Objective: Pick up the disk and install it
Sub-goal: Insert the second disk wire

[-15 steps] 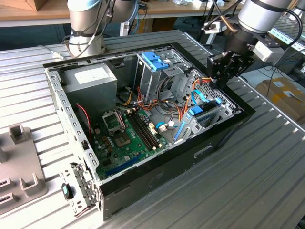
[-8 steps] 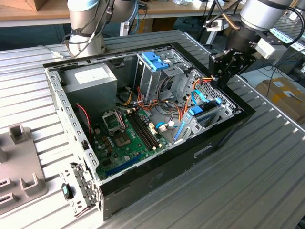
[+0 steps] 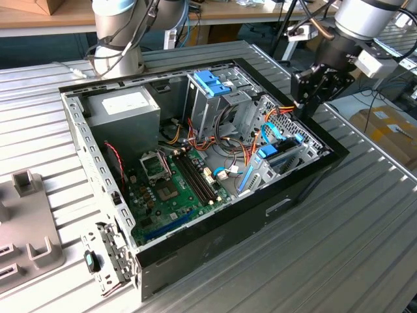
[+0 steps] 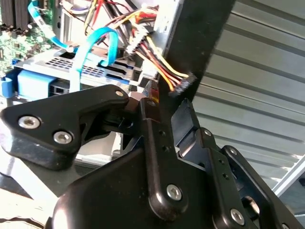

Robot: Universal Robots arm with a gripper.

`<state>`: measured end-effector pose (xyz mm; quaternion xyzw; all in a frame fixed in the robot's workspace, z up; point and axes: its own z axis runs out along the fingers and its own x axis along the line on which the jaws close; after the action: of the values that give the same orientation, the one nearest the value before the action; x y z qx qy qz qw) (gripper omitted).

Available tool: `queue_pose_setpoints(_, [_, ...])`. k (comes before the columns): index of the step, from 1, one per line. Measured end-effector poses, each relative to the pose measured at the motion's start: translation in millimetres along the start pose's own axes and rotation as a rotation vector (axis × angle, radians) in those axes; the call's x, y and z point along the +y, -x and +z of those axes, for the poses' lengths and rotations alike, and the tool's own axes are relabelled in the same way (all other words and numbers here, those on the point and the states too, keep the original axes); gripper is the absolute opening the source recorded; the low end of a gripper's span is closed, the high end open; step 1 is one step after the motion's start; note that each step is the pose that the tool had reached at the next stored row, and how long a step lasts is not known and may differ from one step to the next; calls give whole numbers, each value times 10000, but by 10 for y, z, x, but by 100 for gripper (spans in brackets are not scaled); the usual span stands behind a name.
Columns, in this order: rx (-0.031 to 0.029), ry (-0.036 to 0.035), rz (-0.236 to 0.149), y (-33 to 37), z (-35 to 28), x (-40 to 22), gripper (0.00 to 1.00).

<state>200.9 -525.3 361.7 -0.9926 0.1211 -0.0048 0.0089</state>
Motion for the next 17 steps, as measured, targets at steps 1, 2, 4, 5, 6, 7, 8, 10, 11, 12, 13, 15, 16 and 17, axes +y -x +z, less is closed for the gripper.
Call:
queue_pose_setpoints(1, [0, -1, 35, -15, 1, -4, 39])
queue_pose_setpoints(2, [2, 0, 139, -21, 1, -6, 39])
queue_pose_setpoints(4, [6, 2, 345, -26, 1, -8, 39])
queue_pose_setpoints(5, [8, 3, 464, -29, 1, -9, 39])
queue_pose_setpoints(6, [10, 4, 577, -31, 1, -10, 39])
queue_pose_setpoints(7, [13, 6, 675, -32, 1, -11, 39])
queue_pose_setpoints(8, [15, 6, 815, -34, 1, -12, 39])
queue_pose_setpoints(10, [21, 8, 1144, -38, 2, -14, 39])
queue_pose_setpoints(11, [23, 7, 1291, -37, 3, -16, 39])
queue_pose_setpoints(12, [24, 9, 1336, -36, 1, -24, 39])
queue_pose_setpoints(13, [25, 10, 1337, -35, 0, -27, 39])
queue_pose_setpoints(15, [25, 10, 1338, -34, -16, -33, 39])
queue_pose_setpoints(16, [24, 8, 1338, -33, -22, -37, 39])
queue_pose_setpoints(17, [24, 8, 1337, -32, -25, -40, 39])
